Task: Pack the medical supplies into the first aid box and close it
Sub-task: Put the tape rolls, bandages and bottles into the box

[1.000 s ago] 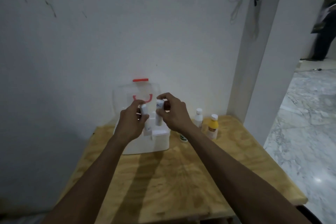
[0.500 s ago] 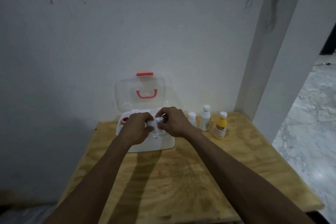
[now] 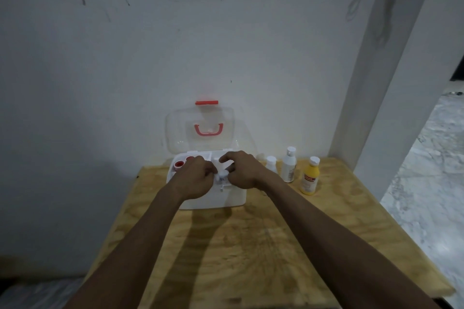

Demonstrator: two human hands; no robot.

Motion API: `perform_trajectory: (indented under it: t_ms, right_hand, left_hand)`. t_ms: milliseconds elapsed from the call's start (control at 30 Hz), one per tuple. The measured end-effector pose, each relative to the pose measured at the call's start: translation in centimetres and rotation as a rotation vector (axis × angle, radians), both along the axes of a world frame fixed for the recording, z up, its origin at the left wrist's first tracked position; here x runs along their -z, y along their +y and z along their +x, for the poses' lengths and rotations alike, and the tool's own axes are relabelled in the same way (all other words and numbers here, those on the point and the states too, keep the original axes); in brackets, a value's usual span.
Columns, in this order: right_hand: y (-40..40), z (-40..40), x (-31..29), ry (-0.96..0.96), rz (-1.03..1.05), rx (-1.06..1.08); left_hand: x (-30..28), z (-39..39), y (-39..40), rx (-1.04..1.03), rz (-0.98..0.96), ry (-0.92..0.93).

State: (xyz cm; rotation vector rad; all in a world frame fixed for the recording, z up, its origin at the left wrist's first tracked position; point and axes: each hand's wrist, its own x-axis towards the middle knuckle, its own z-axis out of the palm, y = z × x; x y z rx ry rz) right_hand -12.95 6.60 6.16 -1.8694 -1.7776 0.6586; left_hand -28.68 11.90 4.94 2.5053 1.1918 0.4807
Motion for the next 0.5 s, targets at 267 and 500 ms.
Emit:
perform_trajectory:
  t_ms: [267, 500]
  right_hand:
    - [-0.15, -0.01, 0.01, 0.010, -0.008, 0.016]
    - [-0.39, 0.02, -0.28, 0.021, -0.002, 0.008]
  left_hand:
    - [-0.08, -0.12, -0.30, 0.014, 0.034, -0.024]
    - [-0.17, 0.12, -0.52, 0.000, 0.053, -0.029]
